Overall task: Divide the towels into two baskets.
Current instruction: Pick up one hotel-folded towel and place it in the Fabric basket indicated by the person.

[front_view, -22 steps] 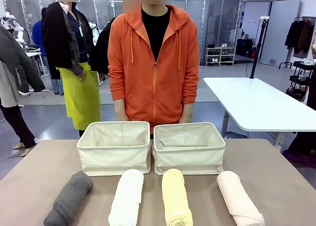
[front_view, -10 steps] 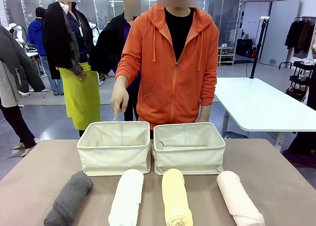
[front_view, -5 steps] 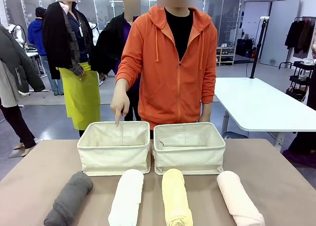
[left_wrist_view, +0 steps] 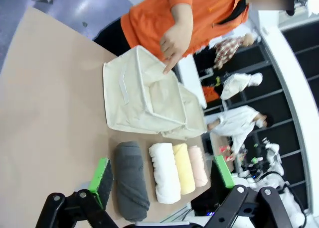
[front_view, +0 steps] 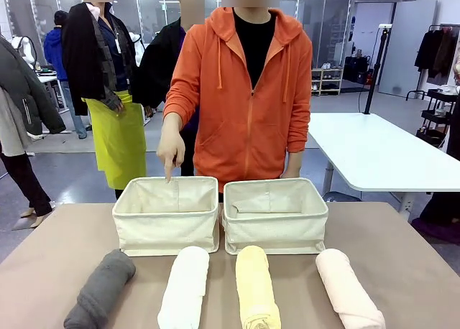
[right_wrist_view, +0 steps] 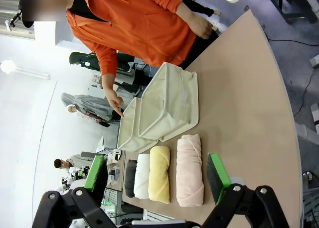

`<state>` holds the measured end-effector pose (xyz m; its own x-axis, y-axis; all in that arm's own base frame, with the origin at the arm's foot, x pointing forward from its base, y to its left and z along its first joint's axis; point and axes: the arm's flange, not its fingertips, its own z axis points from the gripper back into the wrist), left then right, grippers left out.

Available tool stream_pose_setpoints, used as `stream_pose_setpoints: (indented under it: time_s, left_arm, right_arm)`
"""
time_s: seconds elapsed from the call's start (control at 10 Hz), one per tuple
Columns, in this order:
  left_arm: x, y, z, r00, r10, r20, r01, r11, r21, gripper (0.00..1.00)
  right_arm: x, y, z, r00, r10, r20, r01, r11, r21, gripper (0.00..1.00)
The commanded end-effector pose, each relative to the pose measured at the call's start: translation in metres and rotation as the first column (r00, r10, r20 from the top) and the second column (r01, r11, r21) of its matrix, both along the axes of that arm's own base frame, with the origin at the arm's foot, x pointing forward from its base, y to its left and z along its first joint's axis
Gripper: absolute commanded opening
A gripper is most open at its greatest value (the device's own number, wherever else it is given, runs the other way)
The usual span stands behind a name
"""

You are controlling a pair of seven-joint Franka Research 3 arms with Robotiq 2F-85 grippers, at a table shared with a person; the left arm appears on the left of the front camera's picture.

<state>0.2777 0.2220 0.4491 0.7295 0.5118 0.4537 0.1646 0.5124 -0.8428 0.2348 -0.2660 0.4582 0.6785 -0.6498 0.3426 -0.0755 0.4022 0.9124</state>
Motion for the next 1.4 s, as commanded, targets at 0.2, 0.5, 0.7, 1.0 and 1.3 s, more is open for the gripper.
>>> stream_pose_setpoints:
  time_s: [0.2, 0.5, 0.7, 1.0, 1.3]
  left_arm:
    - [0.029, -0.113, -0.009, 0.966, -0.194, -0.170, 0.239, 0.921, 0.308, 1.00]
    - [0.026, -0.179, -0.024, 0.906, -0.257, -0.335, 0.407, 0.741, 0.533, 1.00]
    - [0.023, -0.211, -0.036, 0.886, -0.215, -0.411, 0.432, 0.703, 0.564, 1.00]
    - [0.019, -0.240, -0.064, 0.842, -0.163, -0.515, 0.477, 0.671, 0.568, 1.00]
    - [0.013, -0.264, -0.093, 0.794, -0.085, -0.602, 0.480, 0.696, 0.534, 1.00]
  right_arm:
    - [-0.001, 0.000, 0.003, 1.000, 0.002, 0.019, -0.002, 1.000, 0.004, 1.00]
    - [-0.001, 0.000, 0.003, 1.000, 0.002, 0.019, -0.002, 1.000, 0.004, 1.00]
    - [-0.001, 0.000, 0.003, 1.000, 0.002, 0.019, -0.002, 1.000, 0.004, 1.00]
    - [-0.001, 0.000, 0.003, 1.000, 0.002, 0.019, -0.002, 1.000, 0.004, 1.00]
    - [-0.001, 0.000, 0.003, 1.000, 0.002, 0.019, -0.002, 1.000, 0.004, 1.00]
